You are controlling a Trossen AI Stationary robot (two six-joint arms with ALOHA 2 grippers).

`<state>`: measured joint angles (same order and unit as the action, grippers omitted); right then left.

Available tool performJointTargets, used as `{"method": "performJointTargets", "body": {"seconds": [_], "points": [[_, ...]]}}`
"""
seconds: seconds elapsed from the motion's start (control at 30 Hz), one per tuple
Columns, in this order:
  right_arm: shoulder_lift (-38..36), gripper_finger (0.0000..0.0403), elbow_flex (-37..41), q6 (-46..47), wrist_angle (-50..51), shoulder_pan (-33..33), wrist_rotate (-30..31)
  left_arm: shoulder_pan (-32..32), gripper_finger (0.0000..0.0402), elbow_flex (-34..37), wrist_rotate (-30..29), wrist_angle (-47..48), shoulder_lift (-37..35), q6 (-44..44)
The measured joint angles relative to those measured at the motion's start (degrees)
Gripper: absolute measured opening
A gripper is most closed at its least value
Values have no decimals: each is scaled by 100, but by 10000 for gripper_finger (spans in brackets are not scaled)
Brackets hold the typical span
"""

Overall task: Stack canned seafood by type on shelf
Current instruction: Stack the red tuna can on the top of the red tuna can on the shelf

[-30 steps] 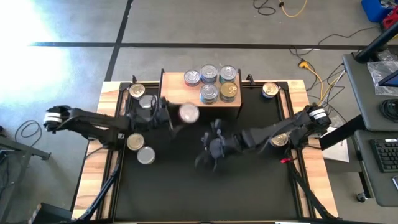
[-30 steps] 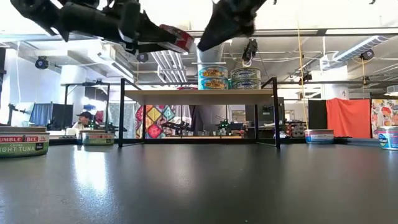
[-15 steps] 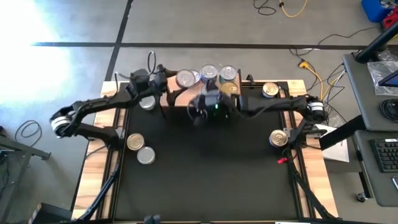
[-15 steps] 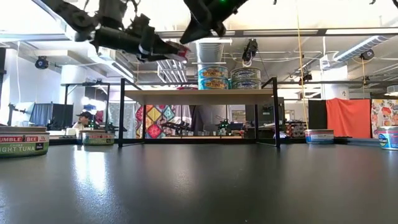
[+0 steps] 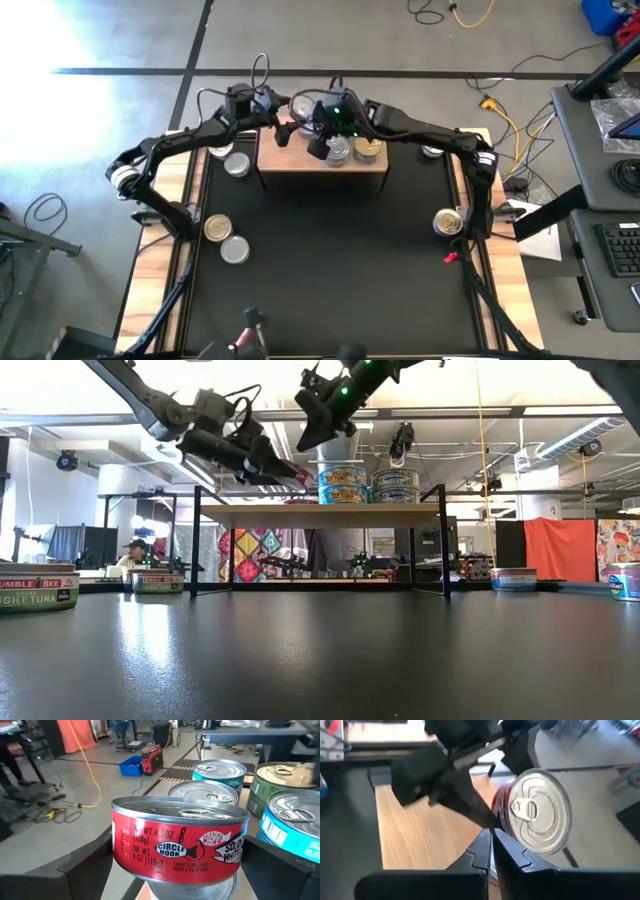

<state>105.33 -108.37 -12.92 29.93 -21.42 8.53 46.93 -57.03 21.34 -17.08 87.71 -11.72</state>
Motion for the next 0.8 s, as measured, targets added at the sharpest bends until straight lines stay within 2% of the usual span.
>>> {"method": "performJointTargets", "body": {"seconds": [0.07,0.23,0.37,0.57,0.67,0.8], "points": [[194,12,-267,-130,197,-107,-109,109,370,-4,206,-18,61,90],[571,12,-711,-485,299,-265,-107,148,372,171,219,-80,86,237],[743,12,-933,-640,293,-353,-107,0,372,518,199,-717,81,490],[751,12,-943,-797,248,-465,-107,-88,372,1026,-318,-1699,62,973],[751,12,-943,-913,139,-513,-125,-200,373,1153,-356,-1946,62,1107],[751,12,-934,-1106,55,-521,-341,-366,373,1210,-771,-2044,81,1092]]}}
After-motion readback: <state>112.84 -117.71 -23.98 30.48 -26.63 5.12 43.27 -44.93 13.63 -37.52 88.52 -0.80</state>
